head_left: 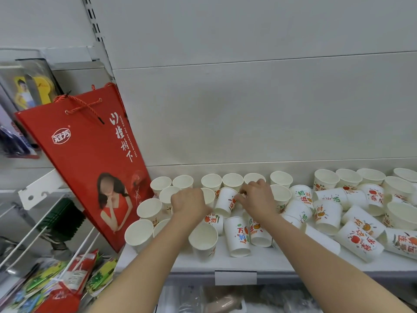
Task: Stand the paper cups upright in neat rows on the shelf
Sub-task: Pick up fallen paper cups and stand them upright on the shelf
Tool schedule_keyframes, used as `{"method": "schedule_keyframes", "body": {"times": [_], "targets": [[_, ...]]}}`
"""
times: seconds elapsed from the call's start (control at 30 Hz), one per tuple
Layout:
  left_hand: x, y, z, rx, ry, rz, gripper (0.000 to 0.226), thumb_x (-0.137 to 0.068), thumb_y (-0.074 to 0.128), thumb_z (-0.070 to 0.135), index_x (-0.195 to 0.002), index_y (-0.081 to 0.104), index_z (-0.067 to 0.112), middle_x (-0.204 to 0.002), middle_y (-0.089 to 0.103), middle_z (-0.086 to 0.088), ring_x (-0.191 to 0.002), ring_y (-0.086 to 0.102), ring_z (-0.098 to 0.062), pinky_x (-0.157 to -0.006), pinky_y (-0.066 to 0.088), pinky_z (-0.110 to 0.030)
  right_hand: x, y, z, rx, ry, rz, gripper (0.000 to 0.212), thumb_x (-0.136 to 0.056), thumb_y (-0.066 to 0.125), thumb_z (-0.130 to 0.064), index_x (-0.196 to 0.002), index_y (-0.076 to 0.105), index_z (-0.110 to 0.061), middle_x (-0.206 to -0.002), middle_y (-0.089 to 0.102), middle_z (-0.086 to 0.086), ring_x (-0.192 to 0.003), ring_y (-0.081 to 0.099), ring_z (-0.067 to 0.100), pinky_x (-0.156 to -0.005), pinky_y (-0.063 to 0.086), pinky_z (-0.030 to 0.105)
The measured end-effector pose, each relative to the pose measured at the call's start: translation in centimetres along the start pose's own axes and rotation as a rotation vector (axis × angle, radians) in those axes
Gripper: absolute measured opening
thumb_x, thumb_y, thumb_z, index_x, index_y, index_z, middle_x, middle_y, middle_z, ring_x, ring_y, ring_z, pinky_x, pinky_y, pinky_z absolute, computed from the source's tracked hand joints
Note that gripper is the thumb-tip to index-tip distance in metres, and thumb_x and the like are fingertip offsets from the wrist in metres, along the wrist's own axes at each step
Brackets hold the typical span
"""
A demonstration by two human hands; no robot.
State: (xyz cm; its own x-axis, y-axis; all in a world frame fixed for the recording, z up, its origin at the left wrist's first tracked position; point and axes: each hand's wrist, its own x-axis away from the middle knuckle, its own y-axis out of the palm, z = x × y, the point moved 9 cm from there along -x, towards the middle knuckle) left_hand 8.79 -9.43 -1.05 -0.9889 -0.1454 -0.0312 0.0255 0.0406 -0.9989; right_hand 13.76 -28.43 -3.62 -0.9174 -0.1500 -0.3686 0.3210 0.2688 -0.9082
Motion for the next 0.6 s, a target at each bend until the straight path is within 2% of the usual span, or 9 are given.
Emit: {"method": "schedule_keyframes", "body": {"times": [0.17,0.37,0.5,0.6], "targets": [[1.2,0.3,1.5,-0.123,0.042,0.023,0.037,-0.084,0.066,0.048,-0.109,0.064,0.021,-0.110,0.065,0.000,-0.104,0.063,-0.021,-0.070,0.035,-0.026,0.5,0.4,-0.5,0.005,0.025,-0.015,0.036,-0.083,0.055,-0.055,-0.096,0.064,-0.023,-0.095,0.063,-0.004,-0.099,0.044,0.022,-0.085,0.032,0.035],[1.8,1.4,2.2,-0.065,0.036,-0.062,0.040,-0.085,0.062,0.050,-0.111,0.063,0.020,-0.112,0.065,-0.002,-0.104,0.063,-0.021,-0.071,0.037,-0.026,0.1,0.6,-0.7,0.024,0.017,-0.058,0.039,-0.082,0.052,-0.055,-0.101,0.065,-0.023,-0.100,0.062,-0.002,-0.100,0.042,0.023,-0.088,0.030,0.037],[2.0,1.8,2.2,-0.045,-0.005,-0.078,0.046,-0.086,0.060,0.052,-0.119,0.060,0.020,-0.123,0.055,-0.004,-0.109,0.059,-0.022,-0.073,0.037,-0.028,-0.6,1.6,-0.8,0.067,0.065,-0.162,0.045,-0.080,0.046,-0.059,-0.100,0.065,-0.023,-0.104,0.059,0.000,-0.100,0.040,0.026,-0.088,0.029,0.040],[1.9,2.1,2.6,-0.064,-0.039,-0.096,0.051,-0.086,0.060,0.053,-0.126,0.056,0.020,-0.129,0.047,-0.005,-0.113,0.056,-0.024,-0.078,0.039,-0.030,-0.6,1.6,-1.0,0.013,0.098,-0.174,0.038,-0.078,0.051,-0.059,-0.093,0.066,-0.028,-0.102,0.058,-0.003,-0.099,0.041,0.024,-0.088,0.029,0.040]]}}
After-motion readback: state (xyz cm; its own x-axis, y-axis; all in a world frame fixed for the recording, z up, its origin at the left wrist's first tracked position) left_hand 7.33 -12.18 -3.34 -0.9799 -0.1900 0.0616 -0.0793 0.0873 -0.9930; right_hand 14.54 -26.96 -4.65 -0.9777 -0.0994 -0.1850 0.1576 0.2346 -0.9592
